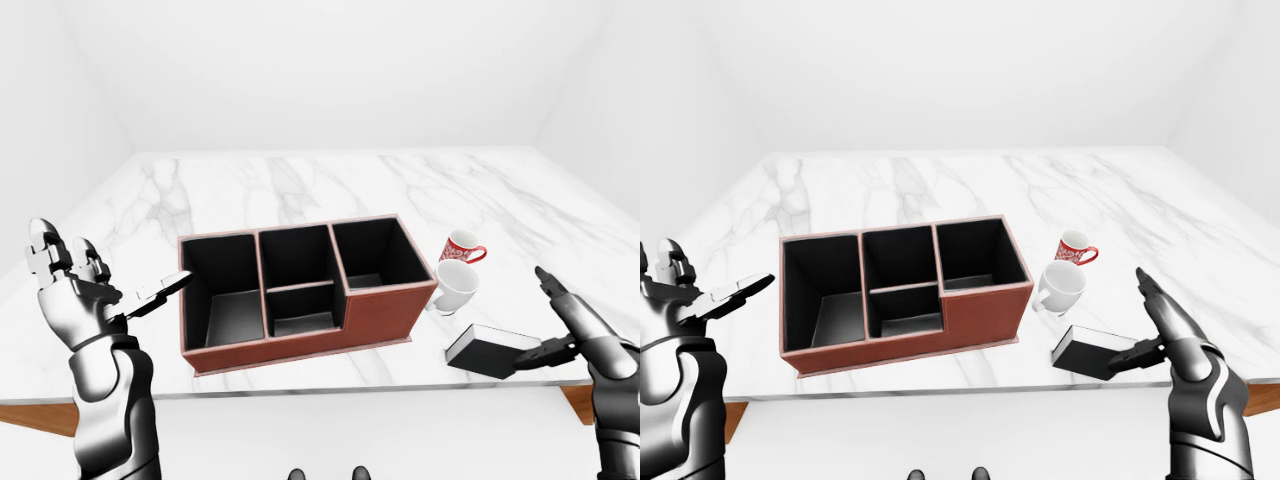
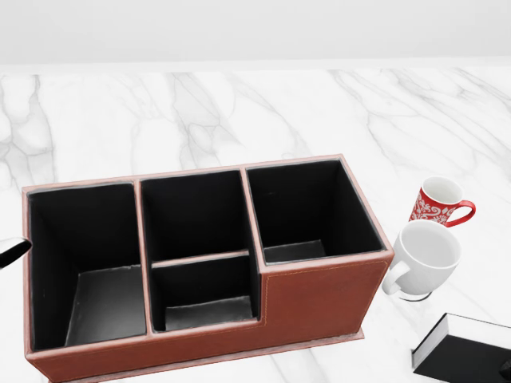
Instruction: Pick up the book and place it in the right compartment of the caddy.
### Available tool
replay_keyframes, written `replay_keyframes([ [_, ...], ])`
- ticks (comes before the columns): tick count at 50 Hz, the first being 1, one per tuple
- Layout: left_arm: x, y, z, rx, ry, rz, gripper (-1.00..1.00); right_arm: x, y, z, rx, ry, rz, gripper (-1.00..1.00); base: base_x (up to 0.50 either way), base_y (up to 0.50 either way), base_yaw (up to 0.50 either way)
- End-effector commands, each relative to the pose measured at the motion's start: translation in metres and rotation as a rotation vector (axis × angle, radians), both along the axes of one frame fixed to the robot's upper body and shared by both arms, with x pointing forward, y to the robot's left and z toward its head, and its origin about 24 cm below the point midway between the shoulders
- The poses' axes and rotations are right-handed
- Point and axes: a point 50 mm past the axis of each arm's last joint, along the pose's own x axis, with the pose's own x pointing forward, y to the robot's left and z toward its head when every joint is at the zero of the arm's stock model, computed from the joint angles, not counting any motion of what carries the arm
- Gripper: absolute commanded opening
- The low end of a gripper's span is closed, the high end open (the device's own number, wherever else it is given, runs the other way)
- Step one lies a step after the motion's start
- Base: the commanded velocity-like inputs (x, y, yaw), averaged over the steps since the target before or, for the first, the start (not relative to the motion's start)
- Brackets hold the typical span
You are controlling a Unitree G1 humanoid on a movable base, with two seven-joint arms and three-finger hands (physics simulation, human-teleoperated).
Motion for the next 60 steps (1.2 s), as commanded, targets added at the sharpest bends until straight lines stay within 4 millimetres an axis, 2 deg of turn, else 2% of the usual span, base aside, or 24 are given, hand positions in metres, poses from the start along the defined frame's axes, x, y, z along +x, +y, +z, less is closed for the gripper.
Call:
replay_keyframes([
  [1,0.000,0.000,-0.001,-0.001,0.003,0.000,1.00,0.012,-0.001,-0.008,0.010,0.017,-0.007,1.00,0.00,0.00,0.00],
  [10,0.000,0.000,0.001,0.000,-0.003,0.000,1.00,0.015,0.000,-0.021,0.025,0.047,-0.019,1.00,0.00,0.00,0.00],
  [49,0.001,0.001,-0.001,-0.004,0.003,0.001,1.00,0.012,-0.003,-0.046,0.047,0.135,-0.054,1.00,0.00,0.00,0.00],
  [60,0.001,0.000,0.000,-0.003,0.001,0.001,1.00,0.011,-0.003,-0.060,0.061,0.181,-0.079,1.00,0.00,0.00,0.00],
])
